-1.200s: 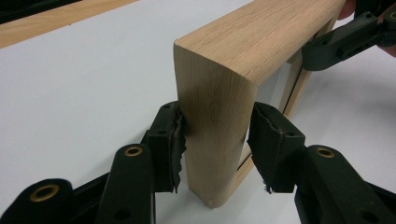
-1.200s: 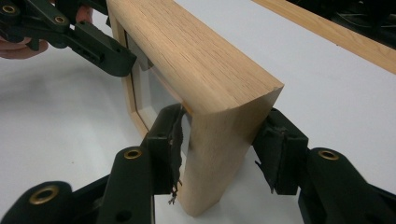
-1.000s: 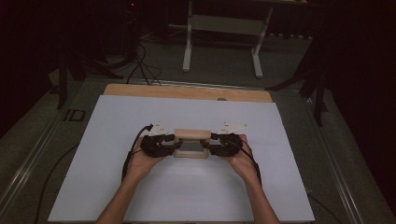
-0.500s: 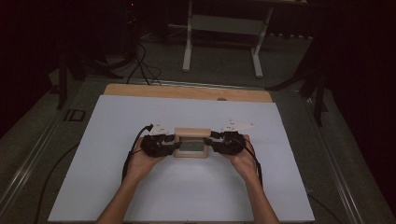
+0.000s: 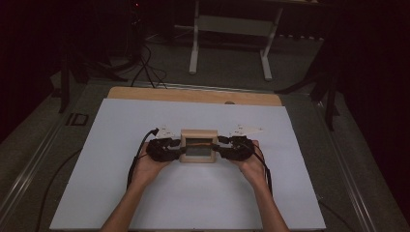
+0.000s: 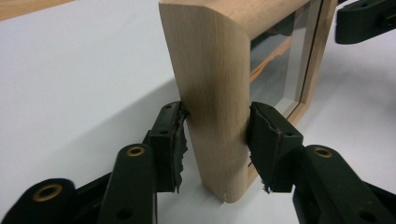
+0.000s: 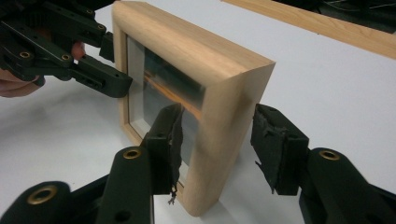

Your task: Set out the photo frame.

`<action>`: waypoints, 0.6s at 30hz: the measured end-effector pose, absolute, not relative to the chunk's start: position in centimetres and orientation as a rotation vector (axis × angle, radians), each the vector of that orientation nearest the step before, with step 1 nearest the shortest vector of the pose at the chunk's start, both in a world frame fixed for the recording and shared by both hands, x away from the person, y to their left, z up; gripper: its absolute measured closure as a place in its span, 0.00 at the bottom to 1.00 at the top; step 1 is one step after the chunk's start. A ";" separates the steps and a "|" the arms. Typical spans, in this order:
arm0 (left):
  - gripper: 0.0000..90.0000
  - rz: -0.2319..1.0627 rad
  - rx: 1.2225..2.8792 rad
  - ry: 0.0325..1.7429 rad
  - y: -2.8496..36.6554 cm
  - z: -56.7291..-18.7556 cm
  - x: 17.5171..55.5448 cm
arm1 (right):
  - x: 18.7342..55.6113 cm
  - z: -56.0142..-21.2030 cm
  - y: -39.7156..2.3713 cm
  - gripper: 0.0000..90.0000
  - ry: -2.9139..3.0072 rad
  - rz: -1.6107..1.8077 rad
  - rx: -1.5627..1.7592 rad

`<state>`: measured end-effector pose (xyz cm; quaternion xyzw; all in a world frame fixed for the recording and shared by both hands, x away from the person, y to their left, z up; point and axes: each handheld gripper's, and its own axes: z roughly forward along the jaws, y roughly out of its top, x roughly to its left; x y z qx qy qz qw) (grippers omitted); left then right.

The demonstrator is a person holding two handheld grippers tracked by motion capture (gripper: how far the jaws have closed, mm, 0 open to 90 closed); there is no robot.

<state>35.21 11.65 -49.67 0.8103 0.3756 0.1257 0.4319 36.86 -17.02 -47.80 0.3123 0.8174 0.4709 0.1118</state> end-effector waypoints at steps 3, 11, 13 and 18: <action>0.61 0.309 2.020 0.936 11.7 -49.6 35.2 | 36.8 -47.8 -17.0 0.56 2.399 1.376 0.922; 0.55 0.298 2.002 0.959 12.2 -49.6 35.2 | 36.8 -48.2 -16.8 0.50 2.407 1.373 0.937; 0.55 0.303 1.995 0.963 12.3 -49.5 35.2 | 36.7 -48.2 -16.8 0.49 2.407 1.367 0.938; 0.54 0.321 1.990 0.962 12.8 -49.1 34.7 | 36.3 -48.1 -17.1 0.46 2.405 1.365 0.940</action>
